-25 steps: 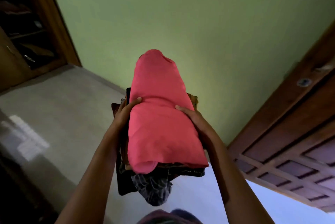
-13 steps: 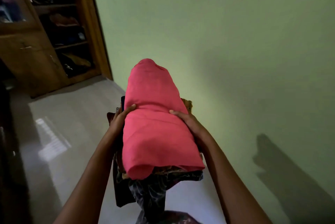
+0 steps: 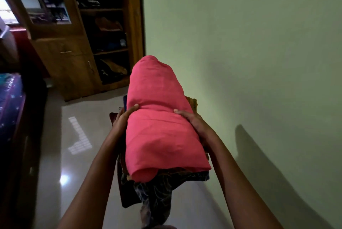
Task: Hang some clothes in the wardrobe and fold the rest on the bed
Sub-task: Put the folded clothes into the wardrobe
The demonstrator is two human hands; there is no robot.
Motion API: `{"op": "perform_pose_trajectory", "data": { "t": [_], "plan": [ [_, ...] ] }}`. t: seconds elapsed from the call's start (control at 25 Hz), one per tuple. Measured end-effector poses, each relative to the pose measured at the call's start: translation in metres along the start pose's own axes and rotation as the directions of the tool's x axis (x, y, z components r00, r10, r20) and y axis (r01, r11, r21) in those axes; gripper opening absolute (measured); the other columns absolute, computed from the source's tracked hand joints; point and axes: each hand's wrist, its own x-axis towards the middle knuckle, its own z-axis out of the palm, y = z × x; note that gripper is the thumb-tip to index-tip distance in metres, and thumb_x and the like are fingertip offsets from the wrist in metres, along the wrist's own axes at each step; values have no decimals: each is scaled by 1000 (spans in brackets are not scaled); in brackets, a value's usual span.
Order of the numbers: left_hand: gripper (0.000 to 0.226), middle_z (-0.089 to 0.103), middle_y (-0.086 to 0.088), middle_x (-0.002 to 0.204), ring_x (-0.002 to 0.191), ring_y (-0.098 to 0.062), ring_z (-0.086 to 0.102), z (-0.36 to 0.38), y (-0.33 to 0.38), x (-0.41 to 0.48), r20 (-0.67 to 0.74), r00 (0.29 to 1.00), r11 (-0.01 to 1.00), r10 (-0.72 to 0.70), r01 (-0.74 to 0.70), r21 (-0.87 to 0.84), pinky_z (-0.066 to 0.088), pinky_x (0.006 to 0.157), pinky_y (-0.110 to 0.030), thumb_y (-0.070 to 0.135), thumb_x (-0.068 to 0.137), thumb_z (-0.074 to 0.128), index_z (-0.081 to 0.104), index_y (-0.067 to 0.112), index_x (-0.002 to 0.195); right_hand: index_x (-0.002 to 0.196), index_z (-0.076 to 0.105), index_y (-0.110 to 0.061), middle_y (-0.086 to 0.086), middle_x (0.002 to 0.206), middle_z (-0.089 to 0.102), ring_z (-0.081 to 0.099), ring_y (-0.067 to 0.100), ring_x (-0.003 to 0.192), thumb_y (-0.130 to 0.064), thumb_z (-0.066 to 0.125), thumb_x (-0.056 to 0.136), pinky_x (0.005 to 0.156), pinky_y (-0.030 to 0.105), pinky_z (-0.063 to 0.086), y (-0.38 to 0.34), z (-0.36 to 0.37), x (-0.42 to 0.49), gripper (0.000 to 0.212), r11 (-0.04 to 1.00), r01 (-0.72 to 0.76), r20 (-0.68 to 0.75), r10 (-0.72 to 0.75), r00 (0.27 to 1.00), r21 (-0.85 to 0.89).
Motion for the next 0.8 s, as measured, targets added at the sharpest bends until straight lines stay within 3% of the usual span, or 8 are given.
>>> {"op": "perform_pose_trajectory", "data": {
  "t": [0.12, 0.24, 0.36, 0.44, 0.68, 0.8],
  "plan": [
    [120, 44, -10, 143, 120, -27, 53, -11, 50, 86, -46, 999, 1000, 6, -7, -22, 45, 99, -43, 68, 32, 84, 46, 24, 137, 131, 54, -26, -3, 121, 62, 61, 17, 106, -58, 72, 61, 94, 33, 47, -39, 15, 95, 78, 1000, 5, 22, -5, 1000, -8],
    [120, 42, -5, 144, 122, -25, 50, -8, 111, 140, -108, 990, 995, 89, -93, -33, 46, 83, -29, 66, 38, 82, 41, 21, 141, 131, 55, -23, -2, 123, 61, 60, 16, 108, -54, 72, 69, 94, 31, 45, -77, 30, 185, 70, 1000, 9, 37, -8, 999, -13],
    [90, 27, -6, 153, 132, -25, 39, -12, 139, 206, -174, 980, 994, 95, -103, -38, 35, 90, -29, 46, 74, 73, 29, 19, 147, 129, 57, -23, -2, 124, 61, 59, 16, 110, -57, 75, 62, 97, 32, 44, -102, 43, 262, 77, 1000, 13, 86, -12, 996, -15],
    [83, 25, -6, 153, 134, -23, 36, -17, 158, 258, -214, 972, 994, 95, -104, -31, 32, 90, -27, 37, 80, 69, 26, 17, 148, 128, 58, -24, -2, 123, 61, 60, 16, 110, -58, 74, 58, 102, 35, 43, -119, 50, 325, 79, 1000, 9, 123, -7, 992, -16],
    [91, 27, -5, 153, 133, -24, 37, -28, 226, 397, -348, 934, 995, 80, -98, -34, 32, 91, -28, 47, 73, 72, 28, 19, 148, 131, 55, -24, -3, 122, 61, 60, 15, 107, -65, 73, 46, 93, 31, 47, -184, 71, 504, 96, 998, 31, 226, -20, 974, -48],
    [131, 38, -7, 147, 125, -26, 47, -30, 277, 461, -315, 945, 994, 92, -107, -30, 42, 92, -34, 71, 31, 79, 35, 23, 144, 130, 56, -23, -2, 122, 62, 60, 15, 108, -65, 73, 44, 98, 33, 45, -234, 79, 591, 98, 997, 57, 276, -39, 960, -55]
  ]
}}
